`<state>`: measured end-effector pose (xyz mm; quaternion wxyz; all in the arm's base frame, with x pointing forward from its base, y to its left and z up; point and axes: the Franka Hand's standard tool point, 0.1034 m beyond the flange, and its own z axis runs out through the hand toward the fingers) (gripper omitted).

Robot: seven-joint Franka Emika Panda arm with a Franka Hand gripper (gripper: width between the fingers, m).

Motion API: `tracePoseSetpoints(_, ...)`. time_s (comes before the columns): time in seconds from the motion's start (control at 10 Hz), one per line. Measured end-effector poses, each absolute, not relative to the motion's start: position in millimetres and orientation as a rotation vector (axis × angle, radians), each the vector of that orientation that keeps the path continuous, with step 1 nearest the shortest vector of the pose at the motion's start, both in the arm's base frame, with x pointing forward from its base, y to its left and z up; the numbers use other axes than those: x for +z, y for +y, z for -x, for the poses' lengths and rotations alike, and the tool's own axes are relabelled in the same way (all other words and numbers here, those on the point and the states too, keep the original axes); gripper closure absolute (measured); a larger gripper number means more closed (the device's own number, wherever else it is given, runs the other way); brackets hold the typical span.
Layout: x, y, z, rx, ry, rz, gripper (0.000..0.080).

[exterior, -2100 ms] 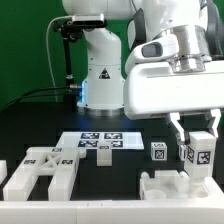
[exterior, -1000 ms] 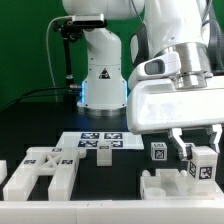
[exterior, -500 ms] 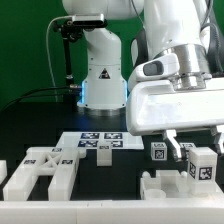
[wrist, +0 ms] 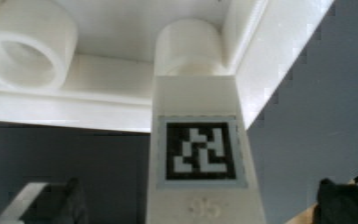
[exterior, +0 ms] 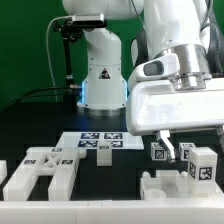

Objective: Assemble chair

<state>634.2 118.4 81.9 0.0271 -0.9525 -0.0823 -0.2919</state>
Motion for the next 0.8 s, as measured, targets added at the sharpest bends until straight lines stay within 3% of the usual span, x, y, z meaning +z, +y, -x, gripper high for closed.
tracePoseSetpoints(0.6,88.1,116.2,-653.7,-0.741,-0.273,2.987,0.0151)
tracePoseSetpoints(0.8,87.3,119.5,-650.1,-0.573,-0.275,3.011,0.0151)
